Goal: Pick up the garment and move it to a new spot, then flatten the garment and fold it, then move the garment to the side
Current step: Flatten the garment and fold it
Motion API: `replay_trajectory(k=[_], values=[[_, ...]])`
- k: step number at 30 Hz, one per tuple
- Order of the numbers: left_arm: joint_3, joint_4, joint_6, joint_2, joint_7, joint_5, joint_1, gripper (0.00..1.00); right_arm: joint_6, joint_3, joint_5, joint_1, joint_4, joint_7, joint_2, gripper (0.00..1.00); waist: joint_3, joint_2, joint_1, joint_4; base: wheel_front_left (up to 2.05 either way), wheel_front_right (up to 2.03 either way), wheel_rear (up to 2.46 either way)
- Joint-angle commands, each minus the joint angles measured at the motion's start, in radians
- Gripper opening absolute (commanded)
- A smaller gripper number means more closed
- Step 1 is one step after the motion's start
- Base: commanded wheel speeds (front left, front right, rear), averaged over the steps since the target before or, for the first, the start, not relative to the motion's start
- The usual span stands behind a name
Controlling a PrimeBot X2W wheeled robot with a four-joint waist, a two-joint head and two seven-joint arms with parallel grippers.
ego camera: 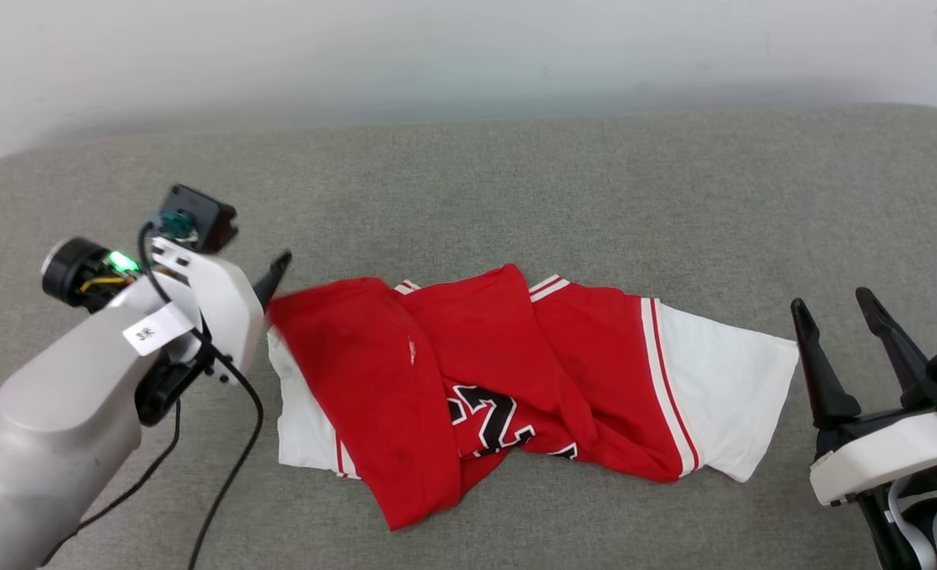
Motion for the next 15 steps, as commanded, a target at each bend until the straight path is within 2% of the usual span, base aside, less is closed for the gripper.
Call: replay_trajectory(k=[1, 7, 11, 15], values=[[0.01, -0.014, 0.016, 0.006, -0.023, 0.009, -0.01, 1.0, -0.001, 0.0, 0.001, -0.001, -0.007, -0.005, 0.001, 1.0, -0.008, 0.0, 0.0, 0.004, 0.0, 0.0, 0.0], [0.068, -0.147, 0.153, 0.03, -0.197, 0.026, 0.063, 1.0, -0.001, 0.031, 0.01, -0.061, -0.019, 0.004, -0.035, 1.0, -0.021, 0.0, 0.0, 0.02, 0.0, 0.0, 0.0], [0.118, -0.237, 0.28, 0.032, -0.286, 0.061, 0.128, 1.0, -0.001, 0.07, 0.031, -0.149, -0.016, 0.023, -0.083, 1.0, -0.011, 0.0, 0.0, 0.046, 0.0, 0.0, 0.0], [0.21, -0.347, 0.405, 0.016, -0.304, 0.129, 0.208, 1.0, -0.001, 0.13, 0.071, -0.27, 0.008, 0.062, -0.13, 1.0, 0.007, 0.0, 0.0, 0.083, 0.0, 0.0, 0.0]])
